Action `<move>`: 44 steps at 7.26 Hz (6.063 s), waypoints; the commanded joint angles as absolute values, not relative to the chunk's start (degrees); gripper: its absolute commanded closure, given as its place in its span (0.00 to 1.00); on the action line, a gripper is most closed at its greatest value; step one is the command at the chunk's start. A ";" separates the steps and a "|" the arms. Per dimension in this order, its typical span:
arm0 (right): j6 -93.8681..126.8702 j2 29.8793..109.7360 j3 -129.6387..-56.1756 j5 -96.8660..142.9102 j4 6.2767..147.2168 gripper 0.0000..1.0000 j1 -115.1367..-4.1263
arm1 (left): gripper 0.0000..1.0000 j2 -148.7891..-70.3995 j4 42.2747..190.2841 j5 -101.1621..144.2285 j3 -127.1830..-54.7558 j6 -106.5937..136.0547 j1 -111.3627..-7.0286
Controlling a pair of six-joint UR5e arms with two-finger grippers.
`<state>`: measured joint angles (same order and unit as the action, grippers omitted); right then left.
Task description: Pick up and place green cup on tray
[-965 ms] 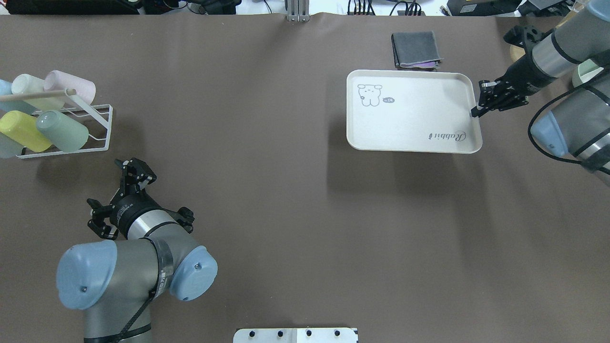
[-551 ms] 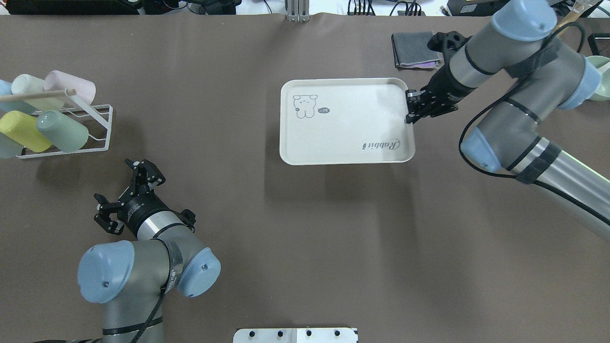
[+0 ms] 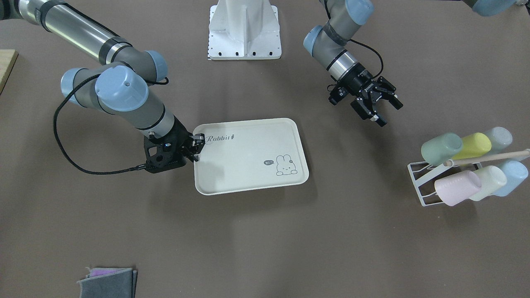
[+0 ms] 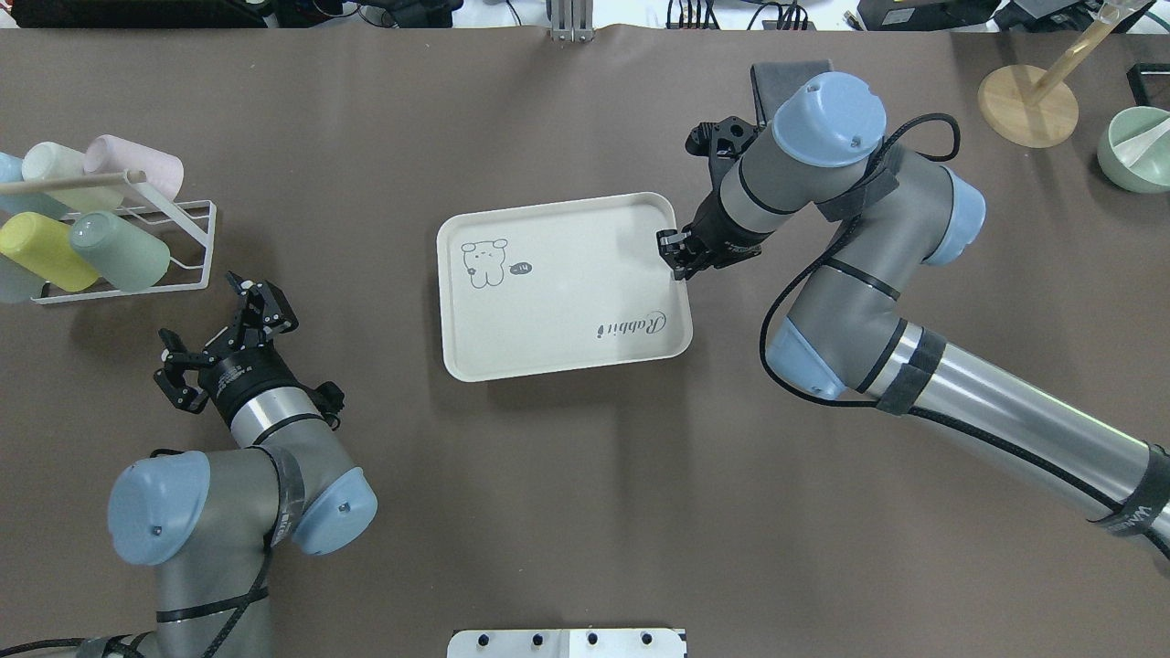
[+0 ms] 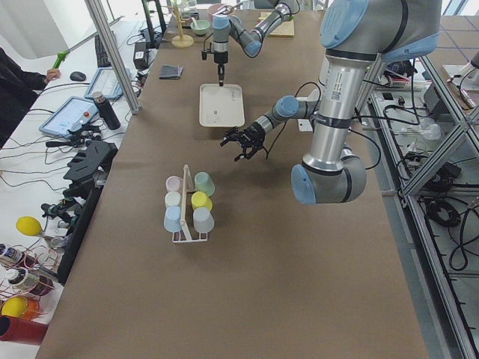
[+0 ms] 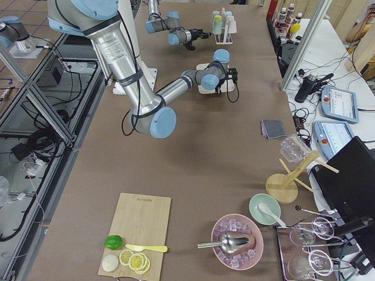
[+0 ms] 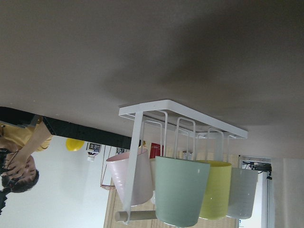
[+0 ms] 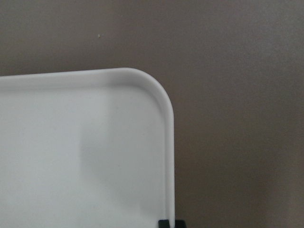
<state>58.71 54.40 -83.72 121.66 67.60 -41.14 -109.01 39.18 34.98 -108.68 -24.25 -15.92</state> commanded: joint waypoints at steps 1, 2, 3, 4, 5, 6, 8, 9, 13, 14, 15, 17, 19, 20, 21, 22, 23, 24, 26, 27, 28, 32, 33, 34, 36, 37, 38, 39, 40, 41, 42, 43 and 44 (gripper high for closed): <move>58.36 50.82 -78.60 121.02 67.50 1.00 -40.25 | 0.02 -104.18 43.65 30.26 -108.72 -24.61 -17.66; 58.01 51.06 -77.53 121.11 67.24 1.00 -40.34 | 0.01 -102.32 45.60 29.63 -108.29 -24.61 -17.40; 58.01 51.15 -76.65 121.20 67.24 1.00 -40.34 | 0.02 -102.22 45.96 29.62 -108.63 -24.70 -17.40; 58.01 51.67 -76.29 121.29 67.15 1.00 -40.34 | 0.02 -102.91 45.97 29.62 -109.24 -26.00 -17.49; 58.09 52.38 -76.20 121.38 67.06 1.00 -40.43 | 0.02 -104.05 45.88 30.40 -109.68 -26.62 -16.97; 58.62 52.47 -76.29 121.38 67.06 0.95 -40.52 | 0.02 -105.11 46.05 30.50 -109.51 -28.63 -16.53; 58.80 53.69 -76.38 121.29 66.80 0.00 -40.60 | 0.01 -106.52 47.10 30.41 -109.08 -31.11 -16.35; 58.62 53.96 -76.72 121.81 67.58 0.00 -42.26 | 0.02 -106.35 46.67 30.41 -109.51 -31.72 -16.35; 47.96 63.57 -91.35 127.35 83.47 0.00 -57.70 | 0.02 -102.14 47.37 29.79 -106.80 -31.20 -16.44; 38.76 69.81 -93.93 129.35 83.58 0.00 -64.44 | 0.02 -101.96 47.90 30.40 -106.35 -31.11 -16.61; 32.49 76.66 -95.43 130.77 83.58 0.00 -70.69 | 0.01 -101.61 49.12 30.50 -104.87 -30.85 -16.79; 17.93 86.62 -95.89 130.96 83.58 0.00 -80.20 | 0.02 -100.99 49.48 31.80 -103.62 -29.98 -16.96; 12.49 93.05 -96.24 134.28 84.02 0.00 -86.28 | 0.02 -100.46 49.48 31.56 -102.66 -29.36 -17.31; 12.57 94.73 -95.89 135.25 85.24 0.00 -88.74 | 0.02 -100.46 49.48 31.55 -102.31 -29.36 -18.18; 12.48 94.75 -96.32 135.26 86.91 0.00 -90.77 | 0.01 -100.46 49.48 31.38 -101.87 -29.44 -19.15; 12.83 94.66 -96.07 134.13 87.36 0.00 -90.88 | 0.02 -100.55 49.57 31.29 -101.00 -29.44 -19.33; 13.09 94.75 -95.98 132.73 87.45 0.00 -90.88 | 0.02 -100.81 49.83 31.38 -100.20 -29.53 -19.34; 13.27 94.40 -95.89 132.37 87.45 0.00 -90.88 | 0.02 -101.07 50.88 31.90 -100.02 -29.44 -19.86; 12.66 94.04 -96.06 130.08 86.58 0.00 -89.92 | 0.02 -101.42 53.87 32.25 -97.48 -29.71 -21.09; 13.27 92.56 -96.06 127.73 87.36 0.00 -88.08 | 0.02 -101.51 53.88 32.34 -97.38 -30.06 -21.62; 13.36 92.20 -95.80 125.27 87.36 0.00 -86.67 | 0.02 -101.86 53.88 32.60 -97.38 -30.93 -22.23; 12.49 92.28 -95.01 128.49 86.57 0.00 -86.75 | 0.02 -103.18 59.57 34.00 -95.20 -39.69 -25.22; 12.48 92.98 -96.58 128.50 86.66 0.00 -86.75 | 0.02 -103.44 62.55 34.45 -93.97 -42.25 -25.83; 12.65 93.25 -96.42 128.84 86.83 0.00 -86.75 | 0.02 -103.36 62.84 34.71 -93.78 -42.36 -25.84; 12.48 92.90 -96.76 128.93 86.66 0.00 -86.75 | 0.02 -103.45 62.84 34.72 -93.87 -42.63 -26.01; 12.65 92.90 -96.59 128.41 86.57 0.00 -86.75 | 0.02 -103.53 62.84 34.72 -94.22 -42.98 -26.02; 12.57 92.81 -96.59 128.50 86.57 0.00 -86.75 | 0.02 -103.54 62.93 34.72 -94.74 -43.76 -26.54; 12.66 93.25 -96.68 128.67 86.57 0.00 -86.75 | 0.02 -103.36 63.28 34.72 -94.83 -43.77 -26.72; 12.66 93.16 -96.07 128.32 86.57 0.00 -86.75 | 0.02 -102.84 63.80 34.72 -95.53 -43.77 -26.81; 12.57 92.73 -95.80 128.41 86.57 0.00 -86.75 | 0.03 -102.83 64.16 34.72 -95.54 -43.77 -26.81; 12.66 91.25 -95.71 128.84 86.75 0.00 -86.75 | 0.13 -102.75 65.55 34.72 -95.54 -43.77 -27.15; 13.44 90.62 -95.54 128.93 87.10 0.00 -86.49 | 0.32 -102.74 65.83 34.72 -95.54 -43.77 -27.42; 13.53 91.14 -95.71 132.68 87.62 0.00 -86.66 | 0.57 -102.74 65.83 34.63 -95.54 -43.77 -27.60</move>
